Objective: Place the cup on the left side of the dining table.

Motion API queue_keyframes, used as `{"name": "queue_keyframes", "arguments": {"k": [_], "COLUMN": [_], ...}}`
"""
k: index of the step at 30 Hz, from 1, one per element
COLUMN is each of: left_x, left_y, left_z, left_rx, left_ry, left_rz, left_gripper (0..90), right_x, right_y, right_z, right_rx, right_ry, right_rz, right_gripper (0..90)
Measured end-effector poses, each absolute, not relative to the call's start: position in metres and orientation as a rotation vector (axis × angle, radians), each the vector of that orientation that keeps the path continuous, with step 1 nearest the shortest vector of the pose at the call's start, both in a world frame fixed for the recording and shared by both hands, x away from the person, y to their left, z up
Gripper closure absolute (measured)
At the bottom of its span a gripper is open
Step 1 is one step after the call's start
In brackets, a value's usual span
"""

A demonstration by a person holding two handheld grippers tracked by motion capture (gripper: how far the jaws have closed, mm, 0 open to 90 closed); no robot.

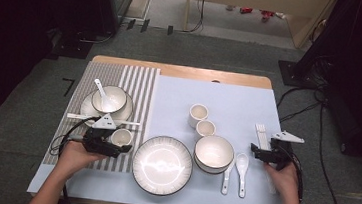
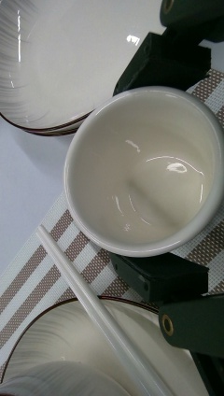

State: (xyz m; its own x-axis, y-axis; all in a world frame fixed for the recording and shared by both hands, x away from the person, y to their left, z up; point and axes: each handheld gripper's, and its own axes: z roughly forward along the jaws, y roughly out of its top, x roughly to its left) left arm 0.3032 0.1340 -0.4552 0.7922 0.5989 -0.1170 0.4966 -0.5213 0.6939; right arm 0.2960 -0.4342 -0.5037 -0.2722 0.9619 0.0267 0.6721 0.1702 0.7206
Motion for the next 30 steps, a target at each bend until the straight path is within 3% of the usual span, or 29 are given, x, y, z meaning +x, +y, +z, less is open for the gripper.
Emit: {"name": "queue_keyframes", "arguments": {"k": [30], "left_x": [0.301], "left_y": [0.145], "left_z": [-0.447], "left_rx": [2.169], "left_ry": [0.813], "left_rz": [0.125], "left_gripper": [19.5], "right_x": [0.296], "right_y": [-0.434], "right_z": [-0.504], "right_rx": [1.541], "right_ry": [2.014], "right_rz": [0.882], "right_gripper": [12.5]}}
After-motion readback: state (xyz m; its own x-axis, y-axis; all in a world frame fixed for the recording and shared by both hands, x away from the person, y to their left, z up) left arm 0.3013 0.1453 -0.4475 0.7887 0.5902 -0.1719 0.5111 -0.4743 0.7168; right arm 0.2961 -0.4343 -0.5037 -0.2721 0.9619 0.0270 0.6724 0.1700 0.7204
